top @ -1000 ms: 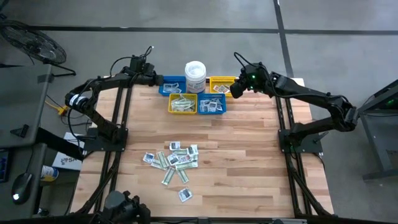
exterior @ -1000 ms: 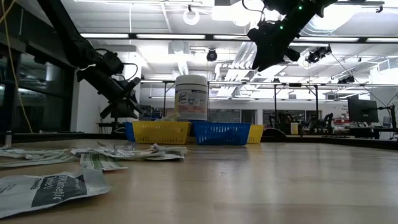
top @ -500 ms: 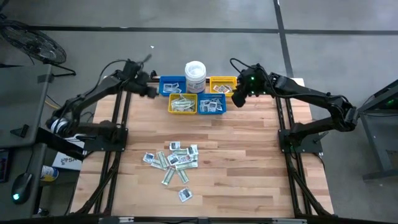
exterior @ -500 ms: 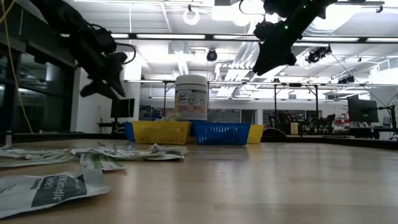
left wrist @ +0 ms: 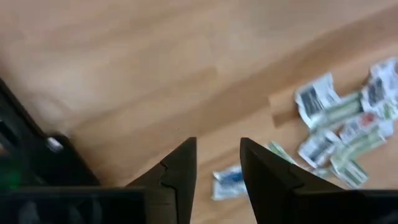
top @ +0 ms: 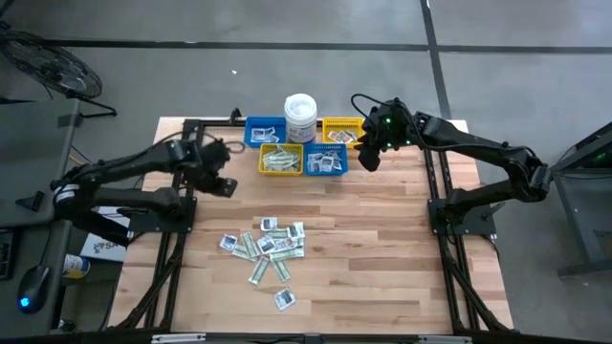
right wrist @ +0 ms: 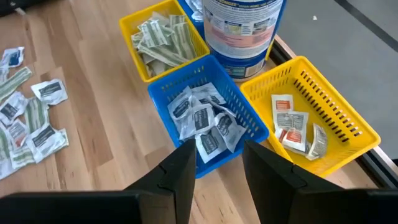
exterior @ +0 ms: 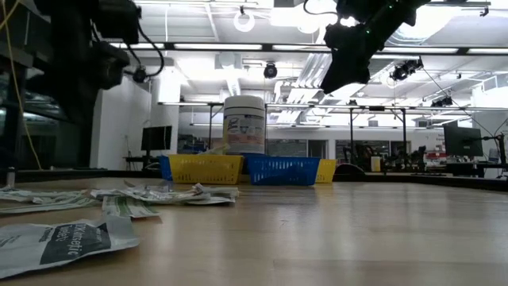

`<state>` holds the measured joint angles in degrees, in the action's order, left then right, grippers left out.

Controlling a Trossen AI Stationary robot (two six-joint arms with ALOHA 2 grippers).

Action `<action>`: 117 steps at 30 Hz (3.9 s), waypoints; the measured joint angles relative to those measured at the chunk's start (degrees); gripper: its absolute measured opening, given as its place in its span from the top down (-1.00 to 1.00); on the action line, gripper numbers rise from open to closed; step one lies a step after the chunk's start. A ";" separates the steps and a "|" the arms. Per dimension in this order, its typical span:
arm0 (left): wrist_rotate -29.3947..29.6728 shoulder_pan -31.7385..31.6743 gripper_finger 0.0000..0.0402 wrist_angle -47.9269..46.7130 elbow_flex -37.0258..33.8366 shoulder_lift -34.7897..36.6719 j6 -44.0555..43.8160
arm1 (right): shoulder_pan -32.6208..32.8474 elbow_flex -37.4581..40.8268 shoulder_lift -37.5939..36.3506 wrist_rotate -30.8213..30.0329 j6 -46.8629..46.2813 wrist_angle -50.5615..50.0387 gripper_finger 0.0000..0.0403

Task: Pick & Place First Aid Supplies
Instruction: Put the blue alcohol pad into the left blue bin

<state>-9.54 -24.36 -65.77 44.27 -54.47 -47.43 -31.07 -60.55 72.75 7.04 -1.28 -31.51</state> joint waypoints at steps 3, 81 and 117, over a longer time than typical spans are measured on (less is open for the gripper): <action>2.18 7.31 0.39 -0.04 -0.03 0.45 -8.20 | 0.00 0.00 0.00 0.20 0.24 -0.02 0.37; 6.63 46.14 0.45 46.91 -35.12 5.61 -52.32 | 0.00 0.00 0.00 6.87 -2.78 -3.01 0.37; 32.20 46.12 1.00 43.15 -18.44 6.99 -43.86 | 0.00 0.00 0.00 3.40 -2.10 -2.97 0.37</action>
<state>22.65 21.76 -22.62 25.83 -47.49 -91.29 -31.07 -60.55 72.75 10.44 -3.38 -34.48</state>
